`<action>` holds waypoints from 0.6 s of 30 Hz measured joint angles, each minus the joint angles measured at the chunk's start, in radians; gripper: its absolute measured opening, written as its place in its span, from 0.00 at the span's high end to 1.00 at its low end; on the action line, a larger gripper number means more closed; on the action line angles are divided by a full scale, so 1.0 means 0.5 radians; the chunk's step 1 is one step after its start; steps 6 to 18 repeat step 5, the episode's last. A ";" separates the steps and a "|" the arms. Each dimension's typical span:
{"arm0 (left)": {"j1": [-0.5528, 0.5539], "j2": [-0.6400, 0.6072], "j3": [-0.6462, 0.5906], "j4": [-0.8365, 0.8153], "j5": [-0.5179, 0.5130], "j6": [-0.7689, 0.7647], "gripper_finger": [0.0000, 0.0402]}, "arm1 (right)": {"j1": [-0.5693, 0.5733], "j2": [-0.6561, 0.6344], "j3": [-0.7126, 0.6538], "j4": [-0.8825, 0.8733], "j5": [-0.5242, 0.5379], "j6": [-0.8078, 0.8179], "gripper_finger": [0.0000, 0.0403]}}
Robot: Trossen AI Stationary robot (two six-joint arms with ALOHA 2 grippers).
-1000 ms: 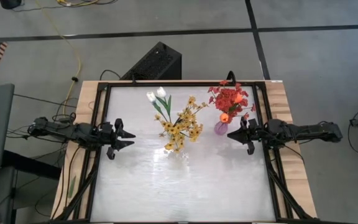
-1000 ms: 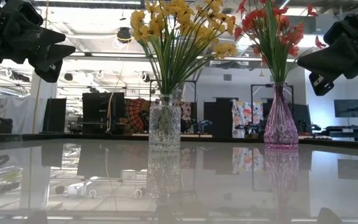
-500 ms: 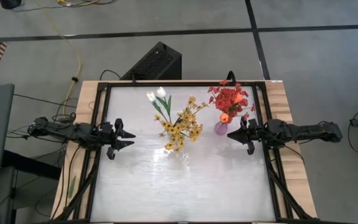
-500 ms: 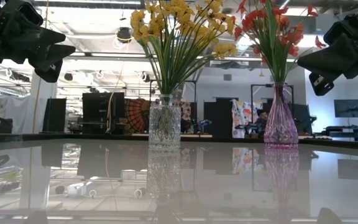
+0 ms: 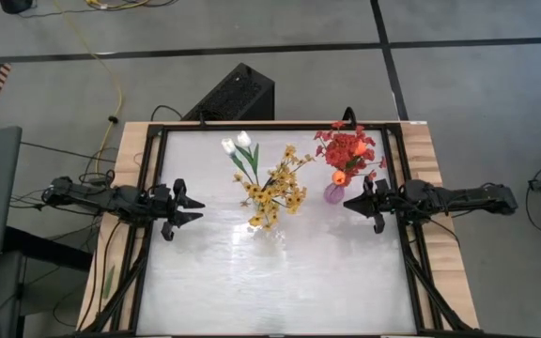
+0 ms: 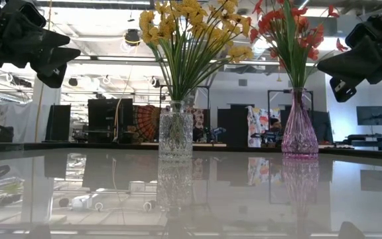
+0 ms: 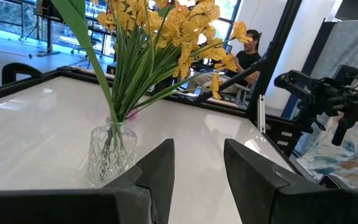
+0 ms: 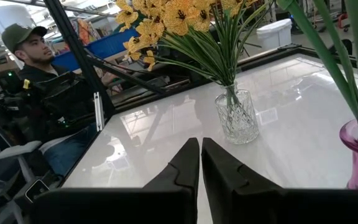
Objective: Sort flowers into vase by color
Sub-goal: Return to Home Position
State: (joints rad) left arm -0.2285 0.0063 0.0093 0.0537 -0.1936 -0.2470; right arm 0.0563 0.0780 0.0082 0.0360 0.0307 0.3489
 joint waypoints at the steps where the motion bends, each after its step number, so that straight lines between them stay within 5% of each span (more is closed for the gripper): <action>1: 0.000 0.000 0.000 0.000 0.000 0.000 0.68 | 0.000 0.000 0.000 -0.001 0.000 0.000 0.88; 18: 0.000 0.000 0.000 0.000 0.000 0.000 0.68 | 0.000 0.000 0.000 0.000 0.000 0.000 0.88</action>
